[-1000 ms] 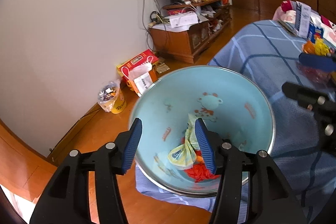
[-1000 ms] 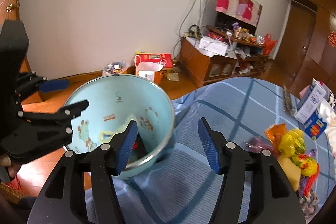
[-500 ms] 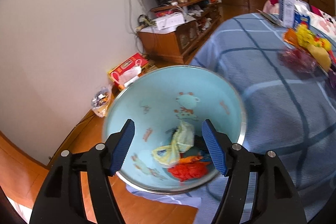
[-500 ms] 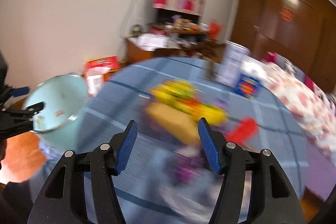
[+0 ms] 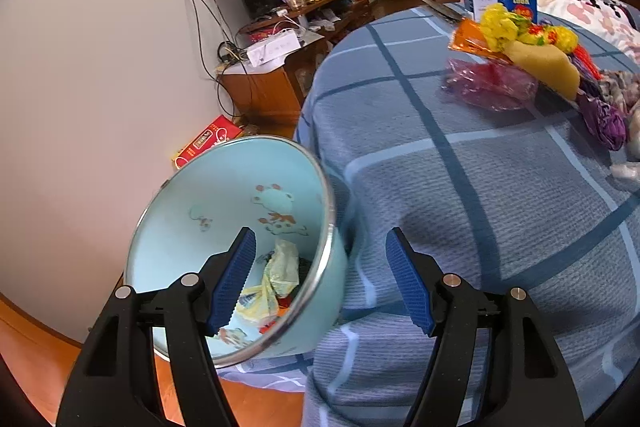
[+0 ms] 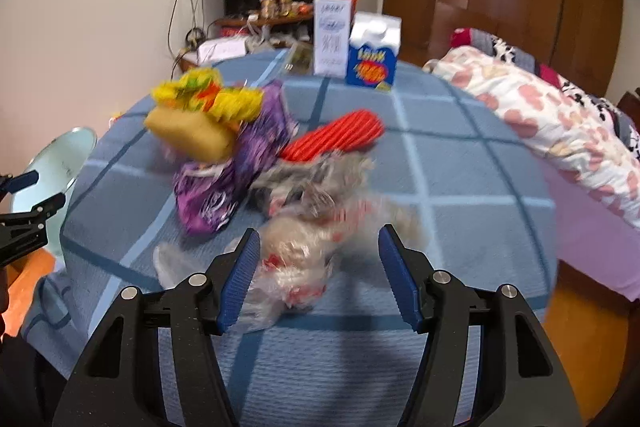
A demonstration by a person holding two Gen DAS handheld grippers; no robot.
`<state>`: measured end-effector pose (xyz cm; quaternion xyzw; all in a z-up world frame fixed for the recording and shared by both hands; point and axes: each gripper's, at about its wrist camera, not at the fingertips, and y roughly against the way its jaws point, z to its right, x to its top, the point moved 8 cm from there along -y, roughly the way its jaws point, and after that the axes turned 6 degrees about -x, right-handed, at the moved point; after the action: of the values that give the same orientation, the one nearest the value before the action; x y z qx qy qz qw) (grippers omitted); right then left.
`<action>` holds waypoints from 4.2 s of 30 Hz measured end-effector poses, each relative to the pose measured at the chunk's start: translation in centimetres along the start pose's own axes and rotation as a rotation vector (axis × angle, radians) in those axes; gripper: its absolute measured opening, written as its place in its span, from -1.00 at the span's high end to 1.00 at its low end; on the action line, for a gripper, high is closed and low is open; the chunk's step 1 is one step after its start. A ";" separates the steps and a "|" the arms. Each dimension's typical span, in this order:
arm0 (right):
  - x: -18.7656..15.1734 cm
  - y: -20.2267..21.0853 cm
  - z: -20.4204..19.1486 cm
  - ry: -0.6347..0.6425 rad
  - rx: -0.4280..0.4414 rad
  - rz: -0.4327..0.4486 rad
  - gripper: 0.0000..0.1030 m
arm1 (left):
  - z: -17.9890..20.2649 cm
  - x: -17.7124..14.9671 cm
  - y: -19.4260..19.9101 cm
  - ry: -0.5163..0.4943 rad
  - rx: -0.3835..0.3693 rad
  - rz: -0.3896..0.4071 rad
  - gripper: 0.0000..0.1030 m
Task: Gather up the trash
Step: 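Grasp the clear plastic bag on the table with the right tool, then grasp the yellow floral-printed plastic bag with the left tool, then carry the yellow floral bag with the left tool while the right tool carries the clear bag over the bin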
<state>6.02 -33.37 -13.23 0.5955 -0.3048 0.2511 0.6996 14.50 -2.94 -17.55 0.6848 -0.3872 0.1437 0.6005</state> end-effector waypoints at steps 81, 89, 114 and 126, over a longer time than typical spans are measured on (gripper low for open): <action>9.1 3.0 -7.7 0.103 0.132 0.182 0.32 | -3.4 8.5 4.7 0.064 -0.018 0.188 0.64; 9.6 3.2 -12.6 0.182 0.176 0.186 0.32 | -7.8 5.8 4.9 0.111 0.038 0.158 0.64; 10.1 1.9 -23.5 0.353 0.261 0.161 0.32 | -15.2 0.1 4.3 0.194 0.144 0.091 0.64; 10.8 1.5 -24.5 0.367 0.261 0.159 0.32 | -16.2 -0.5 3.0 0.207 0.186 0.059 0.64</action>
<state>15.51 -9.11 -6.91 0.5992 -0.1833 0.4468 0.6385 16.38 12.45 -11.88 0.7072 -0.3282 0.2663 0.5668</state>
